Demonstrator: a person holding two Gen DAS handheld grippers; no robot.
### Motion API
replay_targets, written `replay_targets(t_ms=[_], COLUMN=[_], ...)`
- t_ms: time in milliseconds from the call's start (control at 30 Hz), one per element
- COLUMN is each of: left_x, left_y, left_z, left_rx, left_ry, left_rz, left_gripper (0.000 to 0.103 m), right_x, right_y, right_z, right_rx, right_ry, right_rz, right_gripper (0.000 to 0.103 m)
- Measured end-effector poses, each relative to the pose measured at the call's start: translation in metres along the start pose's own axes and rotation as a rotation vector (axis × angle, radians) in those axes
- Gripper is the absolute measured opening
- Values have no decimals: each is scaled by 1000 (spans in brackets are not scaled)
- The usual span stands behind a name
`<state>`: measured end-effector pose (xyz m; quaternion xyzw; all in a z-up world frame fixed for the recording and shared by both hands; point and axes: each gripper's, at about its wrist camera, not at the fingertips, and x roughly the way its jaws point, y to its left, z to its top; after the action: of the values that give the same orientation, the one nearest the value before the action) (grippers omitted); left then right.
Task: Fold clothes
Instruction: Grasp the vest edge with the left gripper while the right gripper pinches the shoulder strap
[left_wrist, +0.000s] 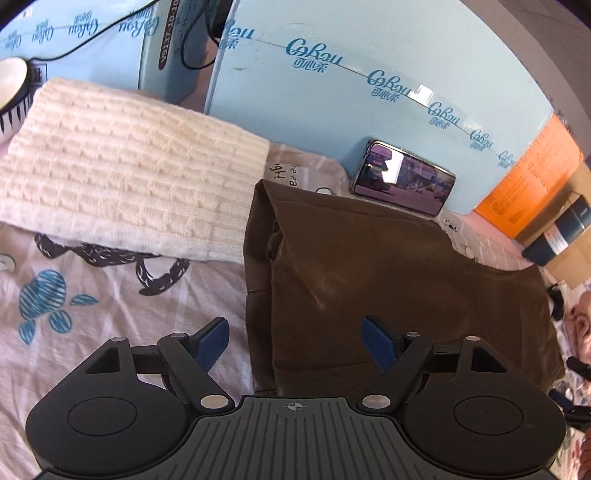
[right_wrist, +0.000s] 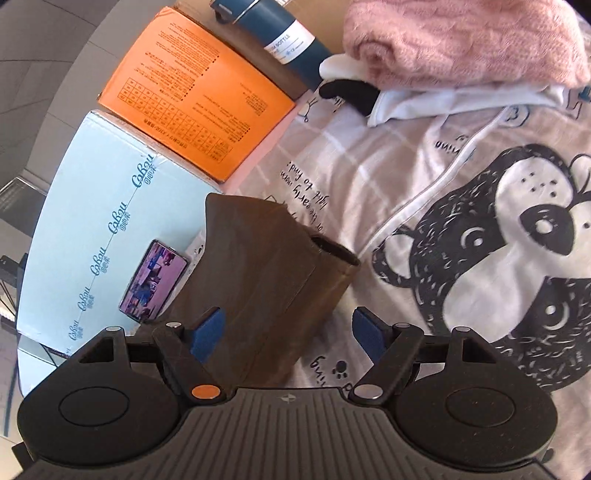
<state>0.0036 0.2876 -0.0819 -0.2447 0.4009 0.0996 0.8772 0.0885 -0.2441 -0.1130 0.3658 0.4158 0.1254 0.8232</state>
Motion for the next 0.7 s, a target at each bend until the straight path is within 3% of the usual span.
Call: replay_targets(t_ms=[200, 333, 433, 467, 500, 567, 700], left_x=[20, 24, 23, 21, 19, 15, 7], left_y=[3, -5, -9, -9, -10, -12, -15], left_z=[-2, -1, -2, -2, -3, -4, -7], left_rx=[-109, -89, -66, -52, -39, -13, 39], left_ry=[20, 10, 3, -1, -5, -13, -29], left_rz=[-89, -74, -54, -48, -43, -31, -7], left_gripper=[80, 78, 75, 65, 60, 45, 32], right_x=[22, 28, 29, 29, 30, 30, 17], right_y=[-1, -2, -3, -3, -4, 1, 11], right_z=[6, 10, 10, 10, 9, 4, -1], right_rx=[118, 166, 185, 189, 204, 191, 153], right_ry=[-66, -105, -120, -108, -82, -66, -80], right_rz=[-8, 12, 28, 52, 88, 117, 156], right_gripper=[78, 76, 59, 37, 24, 16, 6])
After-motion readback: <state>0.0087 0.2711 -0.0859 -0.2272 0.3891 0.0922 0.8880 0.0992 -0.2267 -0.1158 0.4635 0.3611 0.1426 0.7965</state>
